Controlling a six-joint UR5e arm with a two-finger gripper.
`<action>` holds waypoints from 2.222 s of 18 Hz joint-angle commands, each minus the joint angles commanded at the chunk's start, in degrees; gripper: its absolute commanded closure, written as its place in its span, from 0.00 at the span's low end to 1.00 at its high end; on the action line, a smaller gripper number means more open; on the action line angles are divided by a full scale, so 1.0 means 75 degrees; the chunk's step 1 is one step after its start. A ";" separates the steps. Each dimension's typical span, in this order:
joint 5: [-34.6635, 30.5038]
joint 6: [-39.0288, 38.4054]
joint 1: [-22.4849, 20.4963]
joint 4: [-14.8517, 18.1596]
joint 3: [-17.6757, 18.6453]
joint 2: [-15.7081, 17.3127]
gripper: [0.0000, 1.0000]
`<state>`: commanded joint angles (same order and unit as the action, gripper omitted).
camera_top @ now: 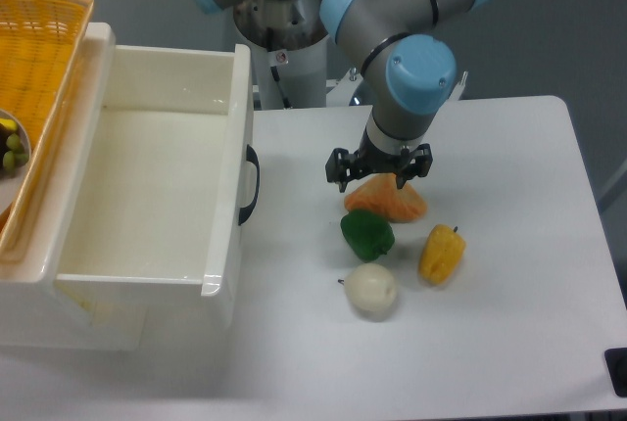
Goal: Pick up the green chilies
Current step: 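Move the open gripper down past the orange sweet potato toward the green pepper, then lower the gripper onto the green bell pepper and close around it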
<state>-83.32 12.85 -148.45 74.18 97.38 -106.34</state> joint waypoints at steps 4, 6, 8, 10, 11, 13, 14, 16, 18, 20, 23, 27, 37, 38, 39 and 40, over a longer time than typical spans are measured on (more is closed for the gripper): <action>-0.0176 -0.0412 0.0164 -0.0129 -0.0059 -0.0340 0.00; -0.0176 -0.0424 0.0176 -0.0211 -0.0070 -0.0423 0.00; -0.0176 -0.0448 0.0188 -0.0234 -0.0059 -0.0470 0.00; -0.0176 -0.0436 0.0188 -0.0293 -0.0163 -0.0645 0.00; -0.0199 -0.0436 0.0199 -0.0293 -0.0303 -0.0750 0.00; -0.0433 -0.0436 0.0211 -0.0305 -0.0363 -0.0857 0.00; -0.0457 -0.0436 0.0211 -0.0316 -0.0375 -0.0903 0.00; -0.0469 -0.0436 0.0211 -0.0433 -0.0387 -0.0962 0.00; -0.0469 -0.0436 0.0211 -0.0656 -0.0375 -0.1067 0.00; -0.0469 -0.0448 0.0223 -0.0656 -0.0364 -0.1138 0.00; -0.0469 -0.0436 0.0258 -0.0703 -0.0363 -0.1255 0.00; -0.0492 -0.0448 0.0281 -0.0738 -0.0375 -0.1337 0.00; -0.0703 -0.0692 0.0363 -0.0809 -0.0305 -0.1525 0.00; -0.0715 -0.0705 0.0375 -0.0820 -0.0305 -0.1525 0.00; -0.0727 -0.0717 0.0375 -0.0809 -0.0305 -0.1525 0.06; -0.0738 -0.0729 0.0375 -0.0809 -0.0305 -0.1525 0.10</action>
<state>-88.86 7.38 -145.63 68.12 95.10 -117.77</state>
